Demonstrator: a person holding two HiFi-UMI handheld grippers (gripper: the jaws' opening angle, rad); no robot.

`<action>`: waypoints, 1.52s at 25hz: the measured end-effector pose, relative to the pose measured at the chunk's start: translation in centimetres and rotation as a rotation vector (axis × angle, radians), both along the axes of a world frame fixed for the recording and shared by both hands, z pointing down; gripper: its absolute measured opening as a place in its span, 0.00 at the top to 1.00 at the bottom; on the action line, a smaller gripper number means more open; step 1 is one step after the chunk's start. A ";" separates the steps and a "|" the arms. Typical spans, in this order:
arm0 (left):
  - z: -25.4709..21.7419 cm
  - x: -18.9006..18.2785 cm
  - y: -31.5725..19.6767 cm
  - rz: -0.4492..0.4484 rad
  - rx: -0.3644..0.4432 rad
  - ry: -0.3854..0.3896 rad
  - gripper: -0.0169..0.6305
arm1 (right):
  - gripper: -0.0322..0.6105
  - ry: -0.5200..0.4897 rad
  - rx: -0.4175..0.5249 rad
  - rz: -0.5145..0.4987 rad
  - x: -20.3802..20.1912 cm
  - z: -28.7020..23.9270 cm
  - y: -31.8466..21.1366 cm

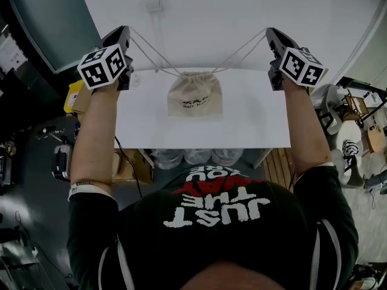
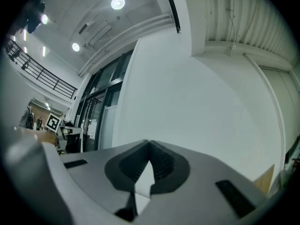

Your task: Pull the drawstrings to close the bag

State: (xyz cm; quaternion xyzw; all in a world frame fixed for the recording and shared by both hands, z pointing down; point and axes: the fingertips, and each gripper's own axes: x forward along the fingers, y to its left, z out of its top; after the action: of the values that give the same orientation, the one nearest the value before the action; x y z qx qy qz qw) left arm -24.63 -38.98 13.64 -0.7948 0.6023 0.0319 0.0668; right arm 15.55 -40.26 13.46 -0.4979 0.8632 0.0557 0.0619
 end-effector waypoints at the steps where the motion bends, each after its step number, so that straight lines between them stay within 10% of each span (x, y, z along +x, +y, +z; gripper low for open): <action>1: 0.0 -0.4 -0.1 -0.009 0.000 0.003 0.96 | 0.94 -0.007 -0.004 0.002 0.2 0.1 -0.1; 11: 1.9 -14.9 0.3 -0.243 -0.019 0.258 0.96 | 0.94 -0.270 -0.077 0.154 10.6 1.6 -2.4; 23: 3.6 -16.3 -0.1 -0.251 -0.058 0.278 0.96 | 0.94 -0.325 -0.096 0.208 12.0 1.9 -2.9; 38: 0.6 -8.2 0.6 -0.144 -0.007 0.101 0.96 | 0.94 -0.071 -0.029 0.101 5.5 0.6 -0.8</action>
State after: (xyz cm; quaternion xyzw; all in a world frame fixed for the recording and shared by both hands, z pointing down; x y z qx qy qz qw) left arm -32.79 -38.35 14.29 -0.7472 0.6605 0.0650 0.0356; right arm 21.10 -41.05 14.02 -0.5432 0.8350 0.0285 0.0825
